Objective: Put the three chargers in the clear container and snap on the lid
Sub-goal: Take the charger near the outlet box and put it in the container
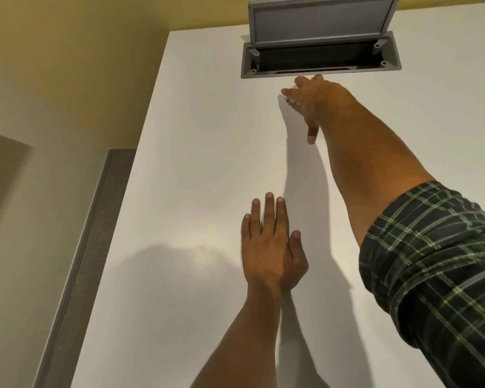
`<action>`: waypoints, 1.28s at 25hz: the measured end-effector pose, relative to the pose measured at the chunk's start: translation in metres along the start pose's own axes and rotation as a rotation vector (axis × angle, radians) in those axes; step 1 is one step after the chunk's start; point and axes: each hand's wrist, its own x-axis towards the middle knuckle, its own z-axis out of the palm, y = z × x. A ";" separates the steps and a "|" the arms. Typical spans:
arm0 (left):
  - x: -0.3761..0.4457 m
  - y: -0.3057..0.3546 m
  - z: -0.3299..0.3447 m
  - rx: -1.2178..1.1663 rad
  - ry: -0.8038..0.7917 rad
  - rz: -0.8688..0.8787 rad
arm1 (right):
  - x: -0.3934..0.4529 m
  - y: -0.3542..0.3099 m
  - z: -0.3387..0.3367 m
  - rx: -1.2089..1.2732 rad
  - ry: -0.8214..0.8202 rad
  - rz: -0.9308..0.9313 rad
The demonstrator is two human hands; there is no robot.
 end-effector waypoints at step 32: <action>-0.088 -0.040 -0.073 0.158 -0.316 0.198 | -0.391 -0.048 0.045 0.590 0.460 0.385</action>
